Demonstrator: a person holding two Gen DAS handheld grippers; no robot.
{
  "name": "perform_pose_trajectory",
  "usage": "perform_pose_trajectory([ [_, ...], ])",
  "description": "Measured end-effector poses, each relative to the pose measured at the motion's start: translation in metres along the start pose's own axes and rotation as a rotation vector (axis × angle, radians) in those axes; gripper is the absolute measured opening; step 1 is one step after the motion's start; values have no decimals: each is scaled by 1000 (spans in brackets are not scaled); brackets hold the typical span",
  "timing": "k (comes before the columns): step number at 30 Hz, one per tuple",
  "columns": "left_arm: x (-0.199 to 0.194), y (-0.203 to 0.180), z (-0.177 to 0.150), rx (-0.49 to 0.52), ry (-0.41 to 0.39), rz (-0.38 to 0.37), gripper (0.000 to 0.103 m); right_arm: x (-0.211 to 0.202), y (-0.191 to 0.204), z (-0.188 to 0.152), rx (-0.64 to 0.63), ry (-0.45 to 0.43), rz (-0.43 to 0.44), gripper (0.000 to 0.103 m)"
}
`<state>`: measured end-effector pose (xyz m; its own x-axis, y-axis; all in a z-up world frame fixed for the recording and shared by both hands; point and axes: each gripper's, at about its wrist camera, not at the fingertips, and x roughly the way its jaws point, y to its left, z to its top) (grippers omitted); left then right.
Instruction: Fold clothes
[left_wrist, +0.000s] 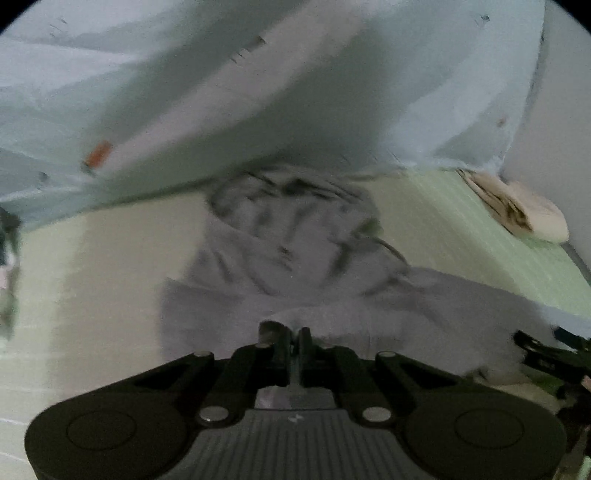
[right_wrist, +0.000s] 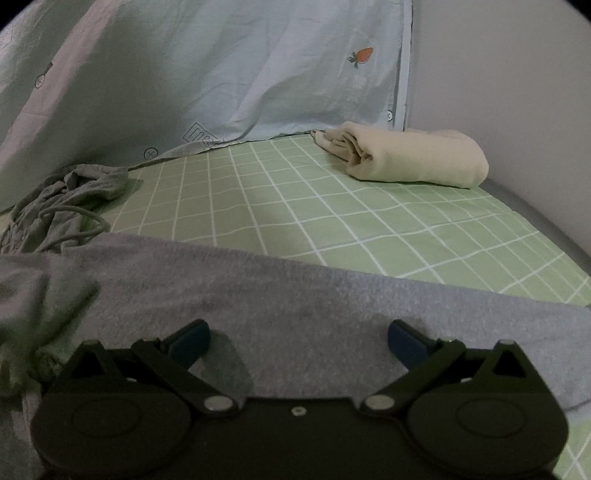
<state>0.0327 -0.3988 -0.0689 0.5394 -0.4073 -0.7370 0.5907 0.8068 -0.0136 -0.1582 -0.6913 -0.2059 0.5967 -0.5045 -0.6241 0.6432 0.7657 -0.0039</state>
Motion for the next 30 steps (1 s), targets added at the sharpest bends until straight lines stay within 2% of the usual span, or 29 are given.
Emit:
perform_pose_trajectory([
  [6,-25,31,14,10,-98,75,4,1,0,1,-2,0,1,103],
  [8,-17,40,12,8,-74,121,4,1,0,1,-2,0,1,103],
  [10,-4,46,6,3,-13,181,5,1,-1,1,-3,0,3,103],
  [11,5,50,2,-12,36,201,10,1,-1,1,-3,0,3,103],
  [13,18,59,-8,-68,104,231,10,1,-1,1,-3,0,1,103],
  [15,25,65,-17,-104,163,254,24,1,0,0,-3,0,-1,103],
  [17,21,67,-23,-113,171,267,48,1,0,0,-3,0,-2,103],
  [18,18,68,-26,-118,174,272,53,1,0,0,-4,0,-4,103],
  [20,9,65,-27,-136,155,249,72,1,0,0,-4,0,-6,103],
  [25,-9,39,-25,-147,76,192,88,-1,-2,0,4,7,19,103],
  [30,-32,4,-18,-33,-13,155,90,-3,-18,8,-30,73,59,103],
])
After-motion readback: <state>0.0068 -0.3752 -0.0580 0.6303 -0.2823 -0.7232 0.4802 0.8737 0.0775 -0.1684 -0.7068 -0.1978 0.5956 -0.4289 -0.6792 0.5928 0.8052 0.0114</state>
